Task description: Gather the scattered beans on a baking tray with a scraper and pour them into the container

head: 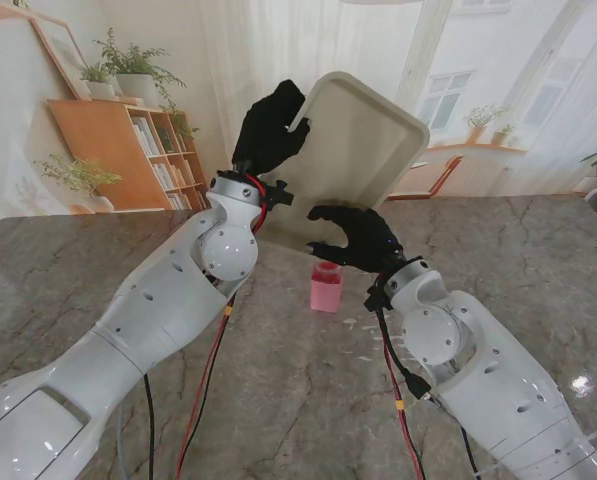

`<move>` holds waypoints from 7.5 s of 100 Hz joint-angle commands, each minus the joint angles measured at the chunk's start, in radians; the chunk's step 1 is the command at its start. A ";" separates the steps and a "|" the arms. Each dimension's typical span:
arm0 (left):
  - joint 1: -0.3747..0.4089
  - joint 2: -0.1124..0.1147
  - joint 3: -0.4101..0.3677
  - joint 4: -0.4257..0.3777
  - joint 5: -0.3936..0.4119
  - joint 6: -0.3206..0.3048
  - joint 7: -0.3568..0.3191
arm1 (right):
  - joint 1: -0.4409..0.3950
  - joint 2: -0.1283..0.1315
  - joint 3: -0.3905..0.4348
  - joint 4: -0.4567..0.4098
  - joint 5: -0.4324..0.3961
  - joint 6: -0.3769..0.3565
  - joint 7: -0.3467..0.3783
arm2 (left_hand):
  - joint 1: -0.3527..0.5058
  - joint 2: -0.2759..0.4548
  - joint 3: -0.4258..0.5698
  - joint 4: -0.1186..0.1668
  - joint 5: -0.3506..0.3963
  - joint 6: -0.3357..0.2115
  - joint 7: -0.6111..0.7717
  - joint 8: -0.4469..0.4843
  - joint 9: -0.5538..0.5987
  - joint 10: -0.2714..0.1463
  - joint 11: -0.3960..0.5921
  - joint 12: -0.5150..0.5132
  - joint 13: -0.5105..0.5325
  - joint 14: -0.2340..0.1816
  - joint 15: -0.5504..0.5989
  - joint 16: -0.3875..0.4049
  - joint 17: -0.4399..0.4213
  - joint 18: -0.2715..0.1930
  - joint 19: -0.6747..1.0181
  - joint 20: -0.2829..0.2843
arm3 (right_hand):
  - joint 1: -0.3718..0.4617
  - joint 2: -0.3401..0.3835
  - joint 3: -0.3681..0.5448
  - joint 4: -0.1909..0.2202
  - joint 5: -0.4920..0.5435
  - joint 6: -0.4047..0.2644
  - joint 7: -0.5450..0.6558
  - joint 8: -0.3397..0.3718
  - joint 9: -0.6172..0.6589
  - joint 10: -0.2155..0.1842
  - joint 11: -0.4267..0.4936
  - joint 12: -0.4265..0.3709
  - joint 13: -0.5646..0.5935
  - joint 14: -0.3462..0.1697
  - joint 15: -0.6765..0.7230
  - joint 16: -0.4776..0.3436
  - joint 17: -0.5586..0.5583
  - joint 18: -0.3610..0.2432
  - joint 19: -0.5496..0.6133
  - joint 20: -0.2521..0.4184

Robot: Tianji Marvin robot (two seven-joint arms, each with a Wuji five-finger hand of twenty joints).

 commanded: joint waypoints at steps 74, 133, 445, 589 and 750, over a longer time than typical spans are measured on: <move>0.014 0.006 -0.003 -0.057 0.038 -0.001 0.027 | -0.015 0.000 0.010 -0.004 -0.006 -0.005 0.003 | 0.081 0.086 0.042 0.141 -0.056 0.165 -0.009 0.013 0.024 -0.211 0.037 0.012 0.047 -0.187 -0.006 0.020 0.042 -0.319 0.061 0.041 | -0.004 0.019 -0.006 0.040 -0.006 -0.008 -0.016 -0.023 0.008 -0.019 -0.013 -0.015 0.008 -0.012 -0.012 0.000 -0.002 0.035 -0.030 0.003; -0.036 0.010 -0.041 -0.012 -0.058 0.078 -0.056 | 0.001 -0.010 -0.001 0.012 0.000 -0.007 -0.035 | 0.083 0.085 0.039 0.140 -0.057 0.164 -0.009 0.013 0.022 -0.209 0.037 0.012 0.045 -0.187 -0.008 0.020 0.043 -0.320 0.060 0.042 | -0.005 0.020 -0.004 0.039 -0.007 -0.010 -0.015 -0.023 0.009 -0.019 -0.012 -0.015 0.009 -0.012 -0.011 0.000 -0.002 0.035 -0.030 0.004; 0.515 0.101 -0.292 -0.255 -0.149 0.906 -0.302 | -0.029 -0.059 -0.051 0.089 0.107 0.013 -0.184 | 0.143 0.438 -0.849 -0.066 -0.117 -0.096 -1.138 -0.688 -0.326 0.044 -0.214 -0.631 -0.436 0.090 -0.176 -0.420 -0.449 0.069 -0.160 -0.082 | 0.001 0.017 -0.006 0.040 0.007 -0.016 -0.010 -0.026 0.030 -0.024 -0.017 -0.014 0.027 -0.008 -0.015 0.006 0.006 0.038 -0.031 0.010; 0.974 0.299 -0.482 -0.665 0.648 0.427 -0.443 | -0.164 -0.014 0.120 0.010 0.064 -0.049 -0.075 | -0.088 0.757 -0.932 -0.116 -0.214 -0.153 -1.299 -1.034 -0.559 -0.004 -0.380 -0.805 -0.822 0.060 -0.480 -0.741 -0.924 0.063 -0.653 -0.190 | -0.109 0.015 -0.033 0.028 -0.126 0.072 -0.078 -0.040 -0.039 -0.024 -0.039 -0.017 -0.004 -0.028 -0.035 0.001 -0.009 0.025 -0.057 0.007; 0.967 0.285 -0.451 -0.627 0.598 0.482 -0.389 | 0.366 -0.113 -0.343 0.936 0.295 -0.504 -0.036 | -0.071 0.751 -0.931 -0.117 -0.186 -0.136 -1.293 -1.018 -0.515 -0.008 -0.370 -0.789 -0.771 0.042 -0.466 -0.727 -0.887 -0.009 -0.627 -0.198 | -0.162 -0.101 0.125 -0.017 -0.332 0.270 -0.273 -0.042 -0.314 -0.005 0.115 -0.056 -0.166 -0.048 0.022 -0.061 -0.048 -0.042 0.021 -0.052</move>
